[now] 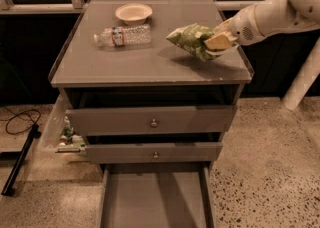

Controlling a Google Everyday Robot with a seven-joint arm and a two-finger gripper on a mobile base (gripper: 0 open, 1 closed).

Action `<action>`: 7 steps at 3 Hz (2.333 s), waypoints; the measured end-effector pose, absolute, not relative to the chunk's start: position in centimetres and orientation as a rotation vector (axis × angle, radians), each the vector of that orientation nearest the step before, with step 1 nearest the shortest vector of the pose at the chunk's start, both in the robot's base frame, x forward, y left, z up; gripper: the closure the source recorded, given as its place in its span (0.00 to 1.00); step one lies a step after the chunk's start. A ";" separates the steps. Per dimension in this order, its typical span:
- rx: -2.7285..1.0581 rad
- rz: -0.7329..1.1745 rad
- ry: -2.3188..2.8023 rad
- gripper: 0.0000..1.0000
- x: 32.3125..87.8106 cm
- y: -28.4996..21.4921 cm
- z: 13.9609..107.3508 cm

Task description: Place green jalapeno chip bag into bottom drawer

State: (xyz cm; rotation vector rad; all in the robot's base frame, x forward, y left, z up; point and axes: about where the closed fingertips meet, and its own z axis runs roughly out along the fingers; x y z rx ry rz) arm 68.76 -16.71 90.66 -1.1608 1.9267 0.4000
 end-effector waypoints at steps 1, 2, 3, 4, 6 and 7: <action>-1.210 0.372 1.904 1.00 65.9 -18.5 91.6; -1.257 0.348 1.924 1.00 62.1 -20.9 91.2; -1.246 0.343 1.951 1.00 58.2 -22.8 90.8; -1.237 0.333 1.987 1.00 54.1 -24.3 90.1; -1.280 0.344 2.019 1.00 48.7 -23.6 88.5; -1.271 0.358 2.045 1.00 48.2 -22.6 86.3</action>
Offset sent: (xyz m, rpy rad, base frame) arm -0.1120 -0.0764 0.0014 -0.1322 0.0060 0.0578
